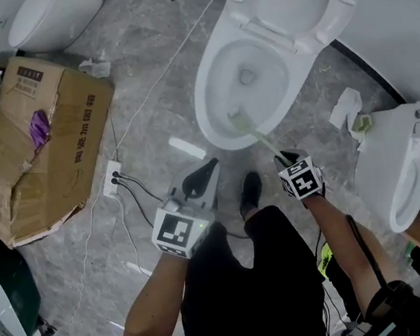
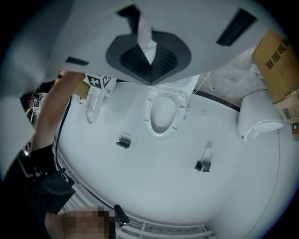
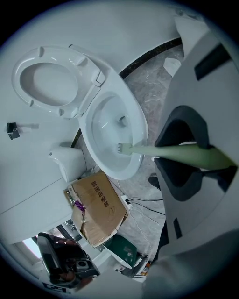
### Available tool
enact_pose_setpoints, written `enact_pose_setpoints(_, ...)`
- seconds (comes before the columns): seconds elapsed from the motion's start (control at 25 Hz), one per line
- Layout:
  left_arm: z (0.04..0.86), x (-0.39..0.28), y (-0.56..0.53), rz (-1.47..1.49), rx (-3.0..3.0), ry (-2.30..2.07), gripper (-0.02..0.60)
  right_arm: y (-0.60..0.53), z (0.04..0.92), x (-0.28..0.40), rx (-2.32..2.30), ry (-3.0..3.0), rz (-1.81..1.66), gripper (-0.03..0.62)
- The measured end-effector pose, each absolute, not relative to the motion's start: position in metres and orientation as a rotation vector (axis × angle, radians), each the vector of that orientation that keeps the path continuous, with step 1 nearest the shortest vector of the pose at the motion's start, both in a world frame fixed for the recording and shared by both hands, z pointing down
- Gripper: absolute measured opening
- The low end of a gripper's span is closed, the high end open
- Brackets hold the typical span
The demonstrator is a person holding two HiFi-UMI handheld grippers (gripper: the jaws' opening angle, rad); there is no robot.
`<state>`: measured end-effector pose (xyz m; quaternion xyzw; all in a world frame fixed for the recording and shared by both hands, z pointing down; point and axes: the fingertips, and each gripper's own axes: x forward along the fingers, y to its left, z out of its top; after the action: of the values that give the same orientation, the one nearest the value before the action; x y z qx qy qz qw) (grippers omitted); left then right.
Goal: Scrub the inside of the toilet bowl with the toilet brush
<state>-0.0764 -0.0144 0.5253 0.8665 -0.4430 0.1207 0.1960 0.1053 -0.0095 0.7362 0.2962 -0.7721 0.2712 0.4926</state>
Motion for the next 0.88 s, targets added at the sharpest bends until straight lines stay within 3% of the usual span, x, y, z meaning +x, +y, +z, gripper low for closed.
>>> enact_pose_setpoints(0.88, 0.506, -0.104, -0.017, 0.327, 2.432, -1.277, 0.002, 0.005, 0.722, 0.062, 0.64, -1.889, 0.658, 0.081)
